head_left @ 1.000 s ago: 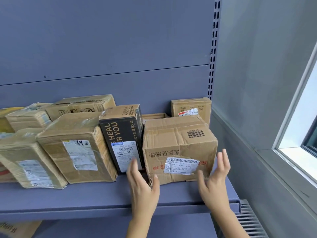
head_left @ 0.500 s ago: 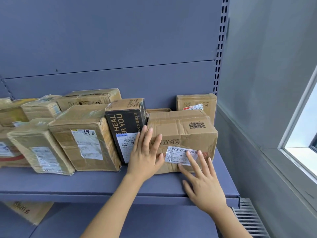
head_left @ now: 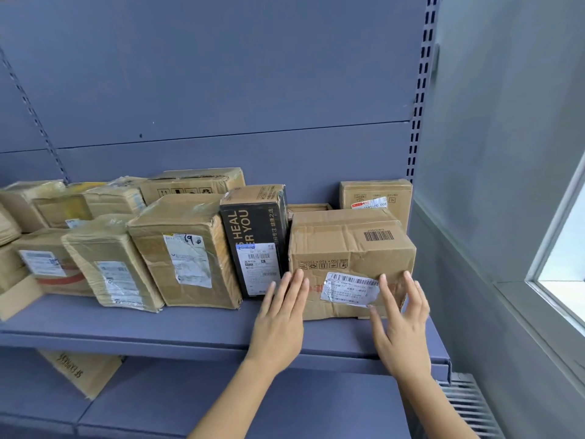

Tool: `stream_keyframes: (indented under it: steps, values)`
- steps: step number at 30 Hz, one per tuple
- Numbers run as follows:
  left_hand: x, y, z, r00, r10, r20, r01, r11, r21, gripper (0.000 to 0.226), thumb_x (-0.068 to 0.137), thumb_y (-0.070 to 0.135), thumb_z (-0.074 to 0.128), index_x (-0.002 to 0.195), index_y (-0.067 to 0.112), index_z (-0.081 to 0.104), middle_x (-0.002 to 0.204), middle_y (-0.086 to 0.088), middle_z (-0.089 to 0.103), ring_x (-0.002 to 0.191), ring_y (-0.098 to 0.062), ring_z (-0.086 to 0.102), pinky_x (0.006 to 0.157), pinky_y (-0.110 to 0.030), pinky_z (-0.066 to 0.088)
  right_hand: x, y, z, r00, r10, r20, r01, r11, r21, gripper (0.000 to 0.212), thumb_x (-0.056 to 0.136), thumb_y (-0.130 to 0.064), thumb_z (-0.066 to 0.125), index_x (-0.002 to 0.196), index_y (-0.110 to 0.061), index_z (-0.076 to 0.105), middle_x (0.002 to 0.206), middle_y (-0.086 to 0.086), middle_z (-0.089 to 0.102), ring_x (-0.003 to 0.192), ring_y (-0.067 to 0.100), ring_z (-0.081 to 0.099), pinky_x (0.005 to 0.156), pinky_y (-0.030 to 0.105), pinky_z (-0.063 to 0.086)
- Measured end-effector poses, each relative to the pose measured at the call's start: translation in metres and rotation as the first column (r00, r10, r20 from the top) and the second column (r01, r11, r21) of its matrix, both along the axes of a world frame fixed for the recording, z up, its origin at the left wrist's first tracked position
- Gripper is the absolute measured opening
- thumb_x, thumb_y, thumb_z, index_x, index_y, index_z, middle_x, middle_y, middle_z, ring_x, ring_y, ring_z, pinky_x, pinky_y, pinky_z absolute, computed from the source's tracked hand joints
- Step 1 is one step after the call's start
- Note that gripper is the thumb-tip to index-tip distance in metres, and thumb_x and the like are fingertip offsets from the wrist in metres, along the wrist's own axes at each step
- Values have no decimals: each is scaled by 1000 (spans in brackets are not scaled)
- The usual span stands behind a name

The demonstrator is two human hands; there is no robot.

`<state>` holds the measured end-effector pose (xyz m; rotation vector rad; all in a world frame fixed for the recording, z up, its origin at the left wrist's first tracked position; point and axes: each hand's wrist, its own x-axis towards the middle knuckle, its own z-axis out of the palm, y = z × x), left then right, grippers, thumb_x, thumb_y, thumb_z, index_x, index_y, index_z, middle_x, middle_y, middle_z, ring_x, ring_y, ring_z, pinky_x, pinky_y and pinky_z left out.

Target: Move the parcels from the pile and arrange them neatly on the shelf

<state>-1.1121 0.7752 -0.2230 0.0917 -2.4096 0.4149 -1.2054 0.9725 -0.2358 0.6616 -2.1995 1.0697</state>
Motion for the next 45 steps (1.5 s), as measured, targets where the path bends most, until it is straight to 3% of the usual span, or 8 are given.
stream_keyframes:
  steps: [11, 14, 17, 21, 29, 33, 40, 45]
  values:
    - [26, -11, 19, 983, 24, 181, -42, 995, 94, 73, 82, 34, 58, 146, 12, 31, 155, -9, 22, 143, -26, 25, 112, -43, 20, 5, 0, 7, 995, 58, 80, -55, 998, -29, 64, 82, -9, 74, 140, -18, 50, 155, 13, 20, 139, 30, 19, 107, 58, 34]
    - [60, -39, 14, 977, -6, 212, -20, 992, 121, 69, 86, 38, 48, 149, 19, 27, 156, -11, 20, 143, -28, 23, 113, -43, 17, 15, -2, 13, 997, 6, 76, 1, 996, -91, 56, 84, -37, 55, 135, -15, 54, 149, 22, 29, 138, 35, 22, 114, 43, 17]
    - [101, -82, 5, 981, 69, 180, -94, 986, 135, 70, 89, 40, 44, 151, 19, 22, 158, -13, 17, 144, -30, 20, 113, -43, 16, 39, -25, 22, 995, -100, -19, 95, 977, -189, 53, 84, -34, 46, 124, -5, 63, 130, 31, 43, 124, 46, 38, 113, 31, 16]
    - [153, -136, 14, 966, 206, 153, -235, 951, 203, 69, 91, 40, 41, 151, 14, 17, 156, -19, 18, 144, -33, 17, 110, -45, 19, 98, -110, 44, 984, 179, -1, -176, 965, -194, 58, 83, -26, 45, 131, 3, 51, 126, 30, 38, 125, 37, 31, 114, 18, 11]
    - [265, -238, 33, 904, 423, 67, -418, 839, 349, 71, 94, 42, 35, 152, 8, 10, 158, -18, 12, 146, -28, 6, 114, -44, 12, 236, -318, 62, 762, 640, 93, -619, 764, -181, 59, 87, 1, 62, 141, -11, 41, 133, -9, 27, 131, 17, 25, 103, 32, 28]
    - [342, -284, 26, 823, 565, 50, -529, 733, 427, 72, 94, 42, 38, 150, 8, 9, 159, -13, 5, 147, -29, 8, 118, -41, 9, 304, -386, 61, 591, 798, 123, -773, 603, -199, 62, 91, -4, 57, 143, -27, 30, 130, -20, 20, 134, 14, 27, 102, 11, 28]
    - [449, -334, 22, 686, 727, 22, -647, 596, 475, 72, 96, 54, 22, 150, 7, 18, 158, -12, 15, 145, -29, 13, 117, -42, 14, 389, -468, 69, 405, 893, 198, -868, 443, -225, 59, 92, -5, 56, 146, -15, 32, 136, -8, 22, 131, 16, 34, 111, 37, 34]
    - [480, -366, 20, 624, 781, -9, -664, 536, 521, 75, 94, 60, 17, 151, 13, 8, 159, -5, 6, 146, -18, -3, 117, -42, 12, 422, -517, 72, 339, 918, 205, -890, 384, -246, 63, 92, -10, 57, 148, -17, 28, 132, -19, 19, 134, 5, 25, 106, 5, 17]
